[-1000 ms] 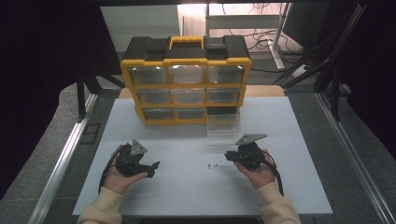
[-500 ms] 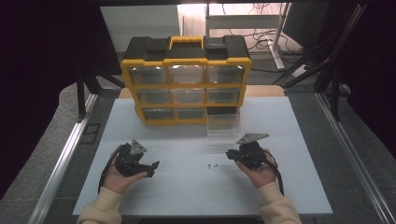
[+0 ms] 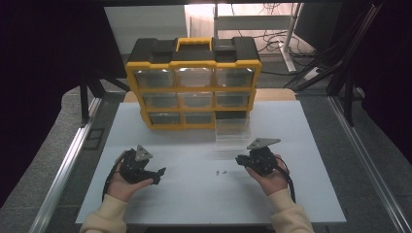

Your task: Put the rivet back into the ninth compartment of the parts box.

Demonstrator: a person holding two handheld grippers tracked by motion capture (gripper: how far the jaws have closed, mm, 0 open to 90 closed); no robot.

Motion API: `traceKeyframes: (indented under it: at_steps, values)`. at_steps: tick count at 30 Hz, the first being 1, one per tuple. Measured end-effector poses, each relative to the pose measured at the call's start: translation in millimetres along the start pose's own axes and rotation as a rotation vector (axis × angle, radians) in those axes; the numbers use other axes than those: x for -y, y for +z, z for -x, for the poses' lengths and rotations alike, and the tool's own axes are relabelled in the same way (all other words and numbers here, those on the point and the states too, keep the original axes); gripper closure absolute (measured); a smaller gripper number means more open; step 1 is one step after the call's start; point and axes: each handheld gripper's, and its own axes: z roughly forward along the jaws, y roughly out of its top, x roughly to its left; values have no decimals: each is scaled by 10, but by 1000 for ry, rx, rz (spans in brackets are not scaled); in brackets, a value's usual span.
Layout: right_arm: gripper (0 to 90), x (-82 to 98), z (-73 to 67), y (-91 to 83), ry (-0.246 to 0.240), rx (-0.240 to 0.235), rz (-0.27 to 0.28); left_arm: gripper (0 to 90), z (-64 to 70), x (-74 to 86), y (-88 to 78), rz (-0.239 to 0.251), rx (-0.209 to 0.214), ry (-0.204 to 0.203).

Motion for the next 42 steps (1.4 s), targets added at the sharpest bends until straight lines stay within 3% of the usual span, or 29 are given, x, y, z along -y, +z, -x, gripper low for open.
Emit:
traceKeyframes:
  at_steps: [28, 35, 42]
  values:
    - [823, -135, 94, -154, 4, -6, 72, 105, -20, 1, -13, 1, -3, -6]
    - [824, -308, 139, -264, -4, -5, 130, 105, -25, 0, -6, 1, -2, -10]
    - [824, -430, 175, -293, -29, 18, 146, 105, -26, 1, 4, 0, -2, -14]
